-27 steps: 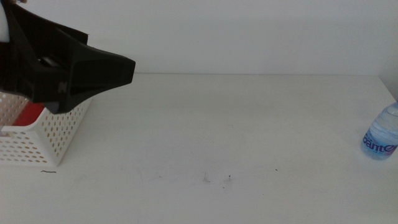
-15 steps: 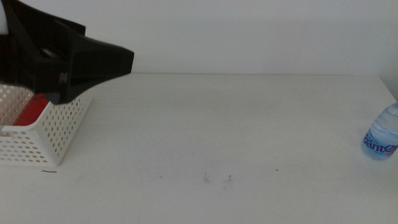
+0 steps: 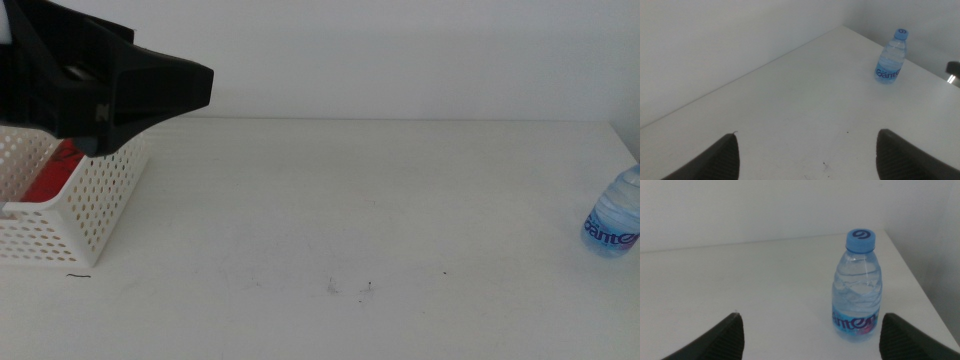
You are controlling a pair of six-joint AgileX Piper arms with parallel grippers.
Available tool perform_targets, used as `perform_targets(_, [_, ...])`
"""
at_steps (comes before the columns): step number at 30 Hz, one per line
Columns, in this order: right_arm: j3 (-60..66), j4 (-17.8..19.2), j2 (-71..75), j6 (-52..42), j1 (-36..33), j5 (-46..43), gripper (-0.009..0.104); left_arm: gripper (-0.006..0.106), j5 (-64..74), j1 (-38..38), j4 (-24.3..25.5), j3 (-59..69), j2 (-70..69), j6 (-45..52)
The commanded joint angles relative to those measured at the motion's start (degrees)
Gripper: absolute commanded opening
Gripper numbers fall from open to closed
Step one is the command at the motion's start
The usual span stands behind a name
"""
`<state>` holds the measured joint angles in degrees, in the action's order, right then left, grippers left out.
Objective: Use arms to grab the bottles and put them into the dustbin to the left of the table.
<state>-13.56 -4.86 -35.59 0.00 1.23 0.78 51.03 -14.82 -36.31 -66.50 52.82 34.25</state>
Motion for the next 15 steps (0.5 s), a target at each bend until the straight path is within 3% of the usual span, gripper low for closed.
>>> perform_targets(1, [4.31,0.45,-3.29,0.00,-0.24,-10.81,0.071,0.094,-0.75,-0.35,-0.11,0.01,-0.06,-0.04])
perform_targets(5, [13.56,0.02,-7.25,0.00,-0.24,-33.72,0.071,0.094,-0.75,-0.35,-0.11,0.01,-0.06,-0.04])
perform_targets(8, [13.56,1.46,-9.64,-4.68,-0.10,-28.16,0.071,0.094,-1.04,-0.35,-0.11,0.01,-0.06,-0.04])
perform_targets(11, [13.56,1.14,-13.32,-4.55,-0.10,-34.14,0.071,0.094,-1.65,-0.35,-0.30,0.01,-0.06,-0.04])
perform_targets(15, [13.56,-2.74,-21.12,-3.30,-0.10,-41.43,0.071,0.094,-2.45,-0.35,-0.13,0.01,-0.06,-0.04])
